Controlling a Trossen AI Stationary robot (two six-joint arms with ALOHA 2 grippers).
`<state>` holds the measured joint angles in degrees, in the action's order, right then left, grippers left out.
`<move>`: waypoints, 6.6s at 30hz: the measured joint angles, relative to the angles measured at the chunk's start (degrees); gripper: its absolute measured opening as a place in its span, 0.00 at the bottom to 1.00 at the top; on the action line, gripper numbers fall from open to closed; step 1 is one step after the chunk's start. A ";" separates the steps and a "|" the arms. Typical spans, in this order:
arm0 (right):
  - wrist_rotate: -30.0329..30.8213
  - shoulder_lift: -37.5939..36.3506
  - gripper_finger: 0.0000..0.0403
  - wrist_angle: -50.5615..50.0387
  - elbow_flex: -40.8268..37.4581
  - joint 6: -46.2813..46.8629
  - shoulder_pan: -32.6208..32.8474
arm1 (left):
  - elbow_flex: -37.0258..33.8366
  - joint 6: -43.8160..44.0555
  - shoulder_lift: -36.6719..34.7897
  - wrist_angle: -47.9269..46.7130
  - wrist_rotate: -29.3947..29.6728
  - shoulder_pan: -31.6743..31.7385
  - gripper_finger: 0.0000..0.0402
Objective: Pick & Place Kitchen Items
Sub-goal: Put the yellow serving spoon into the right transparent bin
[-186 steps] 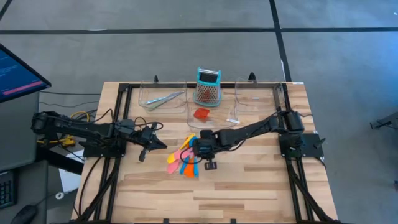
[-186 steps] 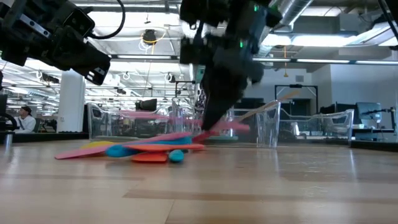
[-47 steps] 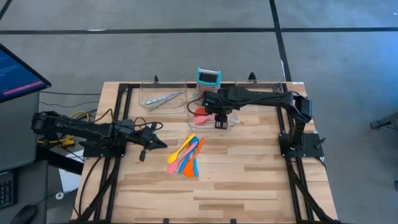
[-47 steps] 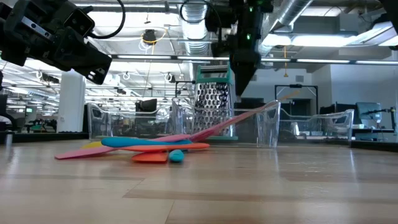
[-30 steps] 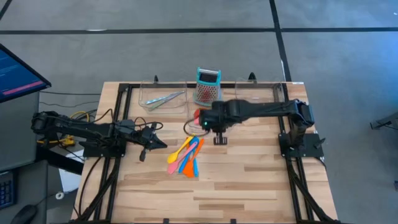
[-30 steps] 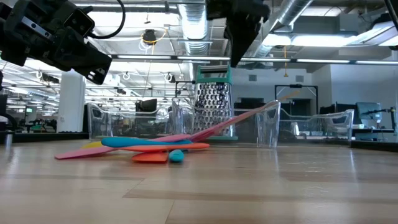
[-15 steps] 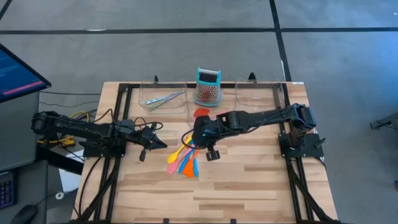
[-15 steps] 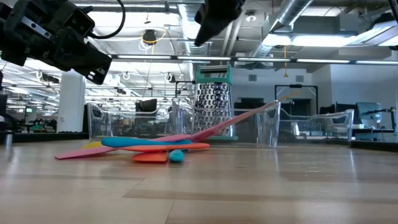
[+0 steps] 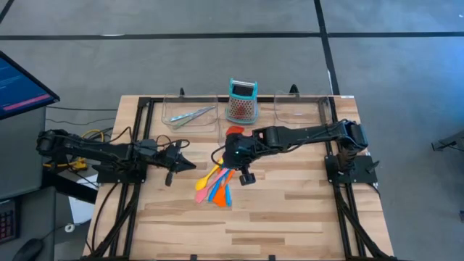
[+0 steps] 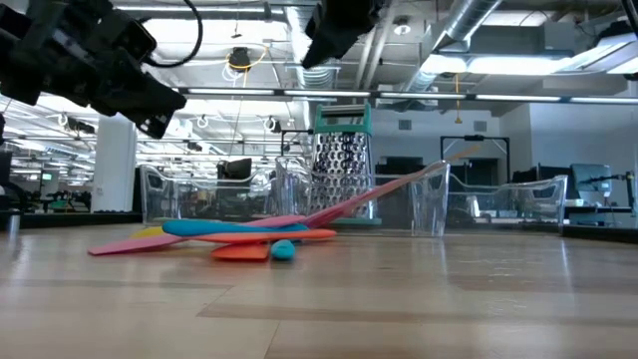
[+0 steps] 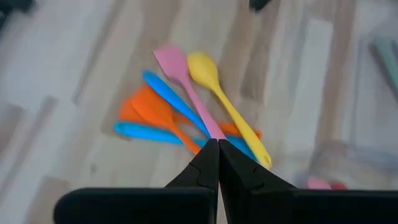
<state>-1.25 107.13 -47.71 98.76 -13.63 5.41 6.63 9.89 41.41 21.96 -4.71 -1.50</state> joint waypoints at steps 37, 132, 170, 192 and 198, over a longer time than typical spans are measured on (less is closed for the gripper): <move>8.42 -37.58 0.00 56.54 -57.64 12.63 1.44 | 7.47 7.08 10.57 -2.87 18.74 -9.70 0.01; 23.65 -46.84 0.00 74.94 -83.52 8.11 5.29 | 28.83 32.68 38.32 -28.90 14.72 -0.31 0.37; 23.62 -46.82 0.00 69.02 -83.49 8.59 5.33 | 54.47 24.74 52.83 -53.64 12.56 1.81 0.01; 23.62 -46.82 0.00 68.66 -83.49 8.61 5.33 | 47.67 25.05 52.85 -49.42 6.97 1.55 0.38; 23.62 -46.82 0.00 68.66 -83.49 8.61 5.33 | 46.13 25.14 52.83 -49.09 7.02 1.55 0.41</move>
<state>22.37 60.31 20.95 15.27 -5.02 10.74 52.76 35.03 94.24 -27.13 2.31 0.05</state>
